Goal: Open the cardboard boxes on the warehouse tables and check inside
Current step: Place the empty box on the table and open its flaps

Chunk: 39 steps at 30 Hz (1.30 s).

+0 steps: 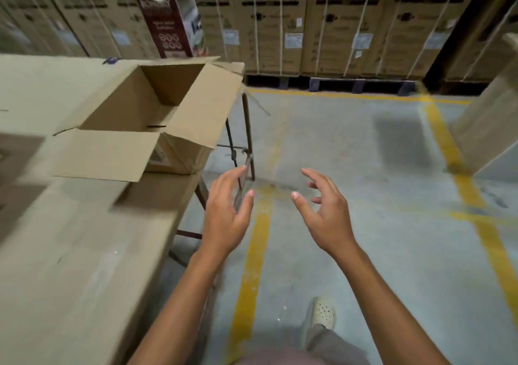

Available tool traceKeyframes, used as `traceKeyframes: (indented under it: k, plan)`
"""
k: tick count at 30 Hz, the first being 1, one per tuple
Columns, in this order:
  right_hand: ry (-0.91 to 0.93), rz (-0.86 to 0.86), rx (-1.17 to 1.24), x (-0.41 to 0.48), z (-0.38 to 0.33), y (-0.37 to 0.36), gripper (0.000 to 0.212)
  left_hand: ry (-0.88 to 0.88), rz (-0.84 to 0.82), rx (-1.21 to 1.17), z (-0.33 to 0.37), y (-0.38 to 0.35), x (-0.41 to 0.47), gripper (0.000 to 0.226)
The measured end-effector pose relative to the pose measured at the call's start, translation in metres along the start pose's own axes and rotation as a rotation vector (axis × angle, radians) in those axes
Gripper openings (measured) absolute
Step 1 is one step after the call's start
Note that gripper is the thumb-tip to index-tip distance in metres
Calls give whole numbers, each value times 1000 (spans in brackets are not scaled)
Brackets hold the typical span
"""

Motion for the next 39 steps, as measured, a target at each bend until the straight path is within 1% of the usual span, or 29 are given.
traceKeyframes:
  k: [4,9,12,15,19,23,26,28,30,32,34,35,37,39]
  plan:
    - [73,-128,44,68,3,-3,51,63,80,64,4,-16,35,44]
    - [194,-265,67,146,-7,-12,49,117,258,162,8,-9,78,42]
    - [249,-323,95,185,-18,-28,48,115,345,242,5,11,102,40]
    - [314,-361,119,225,-33,-53,47,180,446,318,-17,45,120,41]
    - [391,-421,144,273,-55,-106,48,276,568,434,-50,97,140,39]
    - [480,-472,133,304,-89,-167,39,391,509,608,-89,137,167,36]
    - [590,-505,88,312,-119,-210,34,555,504,675,-128,173,179,37]
    - [613,-555,-22,318,-127,-246,34,662,502,703,-159,203,195,42]
    - [599,-651,-234,317,-120,-286,36,783,503,697,-192,235,204,49]
    - [642,-670,-371,309,-109,-307,42,925,456,669,-224,253,202,56]
    - [685,-605,-332,304,-109,-309,50,1041,360,624,-250,252,190,56]
    - [697,-577,-308,304,-107,-307,50,1059,351,599,-255,248,184,52]
    - [729,-591,-290,310,-109,-314,50,1063,428,544,-260,248,173,42]
    - [765,-636,-271,321,-113,-324,49,1099,507,525,-256,247,164,39]
Point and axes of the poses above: each hand's wrist, its own x-axis towards the middle knuckle, its own y-axis out of the back of the hand, z = x × y, the point moved 8 cm from there along x, towards the middle knuckle, and after that the axes turned 1 degree about -x, right-handed, at the moved point
